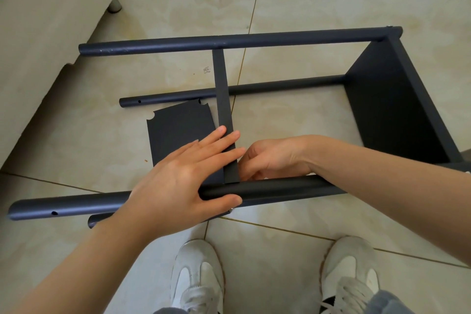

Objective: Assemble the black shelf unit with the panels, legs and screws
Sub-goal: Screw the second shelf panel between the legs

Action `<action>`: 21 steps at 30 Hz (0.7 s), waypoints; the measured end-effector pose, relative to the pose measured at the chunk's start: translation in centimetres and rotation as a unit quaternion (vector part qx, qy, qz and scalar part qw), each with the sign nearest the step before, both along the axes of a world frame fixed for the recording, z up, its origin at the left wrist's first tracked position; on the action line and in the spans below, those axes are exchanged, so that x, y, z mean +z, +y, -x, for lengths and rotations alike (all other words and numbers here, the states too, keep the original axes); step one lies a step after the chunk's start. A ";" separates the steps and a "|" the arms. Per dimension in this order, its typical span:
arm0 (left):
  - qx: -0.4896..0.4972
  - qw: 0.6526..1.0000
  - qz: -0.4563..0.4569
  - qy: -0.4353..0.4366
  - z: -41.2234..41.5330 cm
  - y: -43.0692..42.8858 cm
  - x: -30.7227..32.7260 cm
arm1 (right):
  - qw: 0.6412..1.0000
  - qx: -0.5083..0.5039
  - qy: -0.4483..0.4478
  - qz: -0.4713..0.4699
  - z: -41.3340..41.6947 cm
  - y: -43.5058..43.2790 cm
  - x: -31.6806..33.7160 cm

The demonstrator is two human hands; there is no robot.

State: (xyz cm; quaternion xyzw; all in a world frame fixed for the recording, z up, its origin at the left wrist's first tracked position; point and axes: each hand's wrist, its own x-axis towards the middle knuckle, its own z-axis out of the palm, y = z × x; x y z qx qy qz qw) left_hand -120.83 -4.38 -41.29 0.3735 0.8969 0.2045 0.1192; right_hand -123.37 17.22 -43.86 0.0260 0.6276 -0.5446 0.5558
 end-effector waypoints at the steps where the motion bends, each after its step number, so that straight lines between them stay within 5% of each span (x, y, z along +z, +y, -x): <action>1: 0.001 1.000 -0.001 0.000 0.0 0.0 0.0 | 1.000 0.004 0.000 -0.006 0.0 0.0 -0.1; 21: 0.002 1.000 0.002 -0.002 0.0 -0.1 -0.1 | 1.000 0.001 -0.011 0.002 0.3 -0.1 -0.4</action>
